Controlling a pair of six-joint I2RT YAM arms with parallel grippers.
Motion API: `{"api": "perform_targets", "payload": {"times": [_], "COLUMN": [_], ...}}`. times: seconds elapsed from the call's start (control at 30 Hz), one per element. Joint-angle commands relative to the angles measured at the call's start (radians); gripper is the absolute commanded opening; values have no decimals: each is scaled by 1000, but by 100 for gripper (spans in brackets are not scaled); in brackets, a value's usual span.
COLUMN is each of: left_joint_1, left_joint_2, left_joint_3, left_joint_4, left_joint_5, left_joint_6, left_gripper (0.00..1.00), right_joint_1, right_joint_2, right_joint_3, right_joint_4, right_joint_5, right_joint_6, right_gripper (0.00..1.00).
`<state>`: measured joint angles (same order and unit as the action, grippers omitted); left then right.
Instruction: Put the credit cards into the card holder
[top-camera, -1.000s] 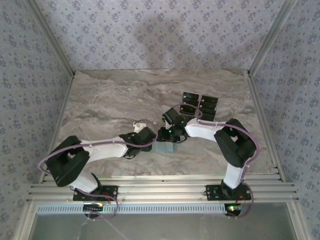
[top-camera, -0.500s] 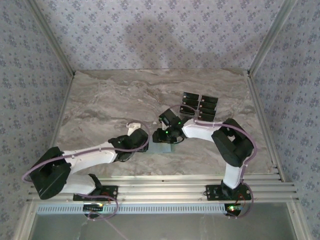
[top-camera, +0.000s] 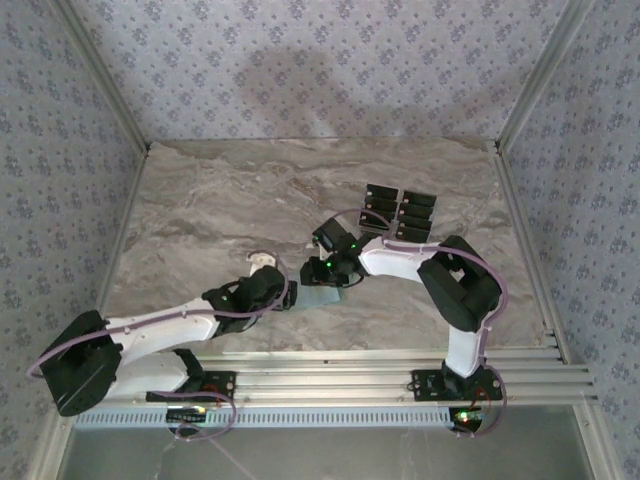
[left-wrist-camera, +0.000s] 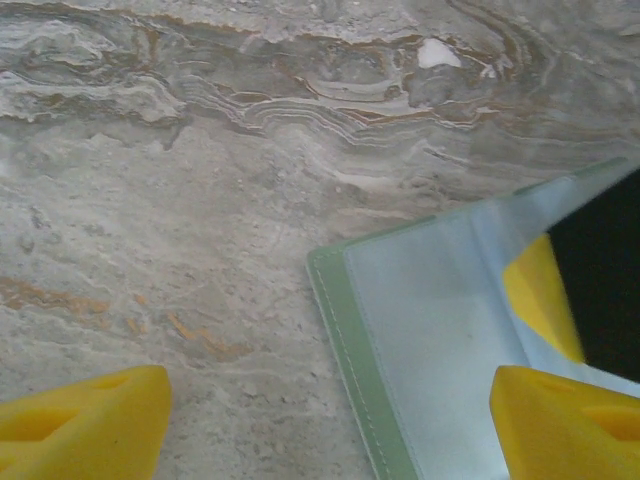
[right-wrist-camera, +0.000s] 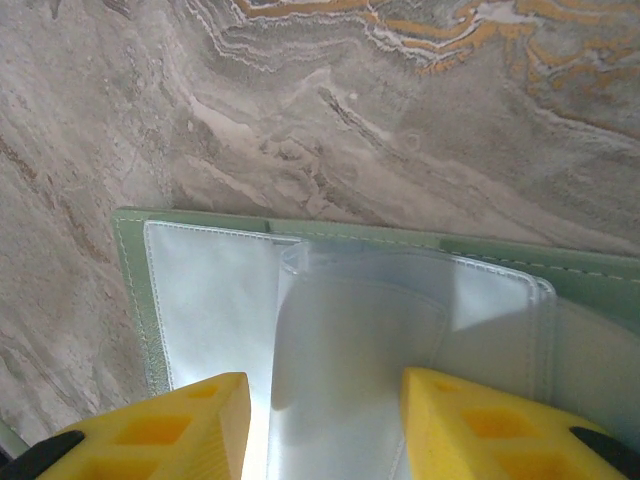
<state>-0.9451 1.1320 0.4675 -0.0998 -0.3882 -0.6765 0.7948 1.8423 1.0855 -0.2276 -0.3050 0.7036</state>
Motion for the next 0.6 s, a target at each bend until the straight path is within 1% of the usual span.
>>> {"api": "perform_targets", "payload": {"times": [0.0, 0.17, 0.4, 0.57], "left_joint_1": [-21, -49, -60, -67], "left_joint_2": [-25, 2, 117, 188], "left_joint_3": [-13, -17, 23, 51], "left_joint_4": [67, 104, 162, 171], "left_joint_5": [35, 54, 85, 54], "left_joint_6": [24, 32, 49, 33], "left_gripper": [83, 83, 83, 83], "right_joint_1": [7, 6, 6, 5], "right_joint_2": [20, 20, 25, 22], "right_joint_3": [23, 20, 20, 20], "right_joint_4": [-14, -12, -9, -9], "right_joint_5": [-5, -5, -8, -11], "right_joint_6": [18, 21, 22, 23], "right_gripper": [46, 46, 47, 46]}}
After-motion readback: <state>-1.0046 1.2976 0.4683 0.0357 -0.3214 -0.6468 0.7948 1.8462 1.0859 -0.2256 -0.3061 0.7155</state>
